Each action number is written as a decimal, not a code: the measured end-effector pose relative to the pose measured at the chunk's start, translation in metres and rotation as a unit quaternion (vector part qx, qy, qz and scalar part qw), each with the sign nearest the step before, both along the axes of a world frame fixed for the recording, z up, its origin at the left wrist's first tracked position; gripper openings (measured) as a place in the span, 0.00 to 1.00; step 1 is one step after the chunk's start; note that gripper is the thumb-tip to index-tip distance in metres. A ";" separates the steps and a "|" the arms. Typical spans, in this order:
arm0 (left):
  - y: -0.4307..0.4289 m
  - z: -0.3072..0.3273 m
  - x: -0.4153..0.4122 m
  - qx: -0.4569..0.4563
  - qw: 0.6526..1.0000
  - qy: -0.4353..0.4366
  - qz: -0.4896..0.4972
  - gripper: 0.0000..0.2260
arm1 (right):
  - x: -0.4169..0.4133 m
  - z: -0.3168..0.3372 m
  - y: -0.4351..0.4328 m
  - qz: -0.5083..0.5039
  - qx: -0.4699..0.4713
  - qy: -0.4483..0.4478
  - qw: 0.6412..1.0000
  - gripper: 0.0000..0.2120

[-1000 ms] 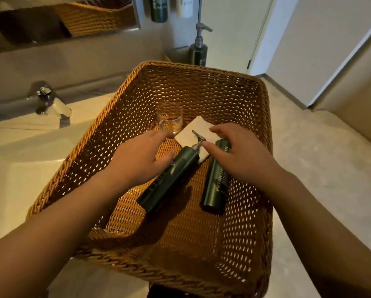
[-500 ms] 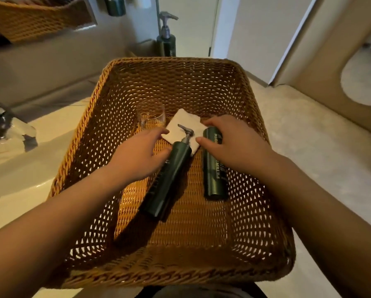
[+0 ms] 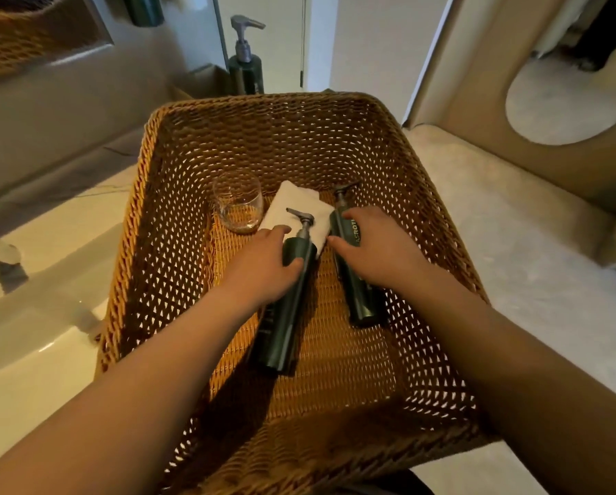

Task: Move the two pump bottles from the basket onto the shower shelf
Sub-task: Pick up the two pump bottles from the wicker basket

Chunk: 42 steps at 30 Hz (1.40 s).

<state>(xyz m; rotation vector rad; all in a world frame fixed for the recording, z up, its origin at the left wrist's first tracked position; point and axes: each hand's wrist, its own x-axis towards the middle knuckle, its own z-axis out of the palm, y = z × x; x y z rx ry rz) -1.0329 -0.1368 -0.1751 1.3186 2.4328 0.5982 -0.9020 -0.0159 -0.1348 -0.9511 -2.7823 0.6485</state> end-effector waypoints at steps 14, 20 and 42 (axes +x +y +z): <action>-0.003 -0.028 0.009 -0.041 0.996 -0.069 -0.032 0.37 | 0.008 -0.034 0.006 -0.035 -0.046 -0.032 0.998 0.29; -0.003 -0.027 0.008 -0.045 0.991 -0.121 -0.019 0.37 | 0.004 -0.045 -0.001 -0.036 -0.043 -0.075 0.996 0.33; -0.008 -0.033 -0.007 -0.067 0.994 -0.069 0.043 0.37 | -0.017 -0.051 -0.008 -0.067 -0.064 -0.121 0.988 0.38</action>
